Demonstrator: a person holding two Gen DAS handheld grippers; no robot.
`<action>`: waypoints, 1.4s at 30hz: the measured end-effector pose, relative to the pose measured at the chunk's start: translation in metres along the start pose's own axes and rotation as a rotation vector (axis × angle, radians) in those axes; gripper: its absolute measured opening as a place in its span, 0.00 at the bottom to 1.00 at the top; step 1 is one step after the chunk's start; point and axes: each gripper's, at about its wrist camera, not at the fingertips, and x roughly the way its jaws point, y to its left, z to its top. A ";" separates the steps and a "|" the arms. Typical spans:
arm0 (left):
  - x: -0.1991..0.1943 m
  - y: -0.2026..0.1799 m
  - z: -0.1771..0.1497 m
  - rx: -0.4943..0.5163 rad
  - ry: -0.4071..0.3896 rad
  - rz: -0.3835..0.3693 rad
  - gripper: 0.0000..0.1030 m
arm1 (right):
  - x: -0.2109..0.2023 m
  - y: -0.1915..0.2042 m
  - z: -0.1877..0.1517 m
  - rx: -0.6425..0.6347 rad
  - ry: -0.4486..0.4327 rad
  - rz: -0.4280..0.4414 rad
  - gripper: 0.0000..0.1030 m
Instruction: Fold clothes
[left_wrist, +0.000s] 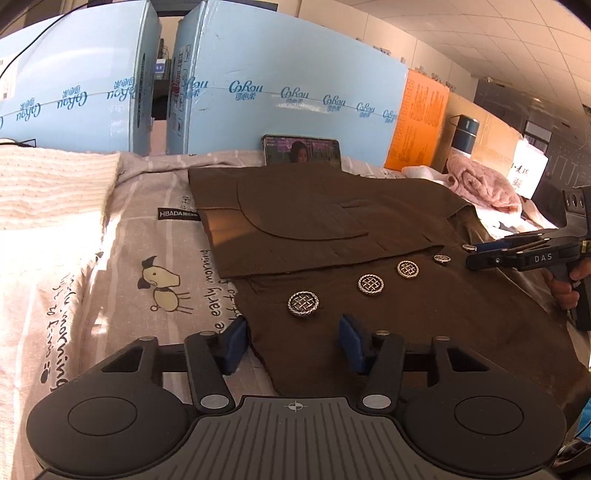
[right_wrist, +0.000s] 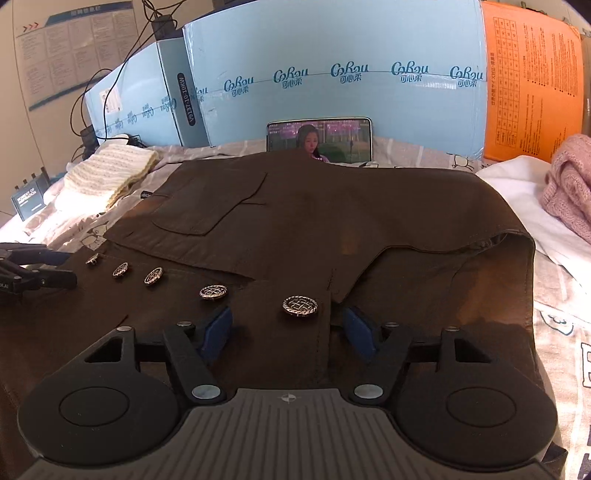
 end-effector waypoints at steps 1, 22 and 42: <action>-0.001 -0.003 0.000 0.023 -0.010 0.025 0.27 | -0.002 0.000 -0.002 0.007 -0.008 -0.002 0.43; 0.039 -0.004 0.031 0.135 0.019 0.098 0.04 | -0.032 -0.027 -0.007 0.087 -0.155 -0.095 0.13; -0.018 -0.028 0.034 0.109 -0.198 0.063 0.02 | -0.055 0.001 -0.006 -0.032 -0.226 -0.076 0.08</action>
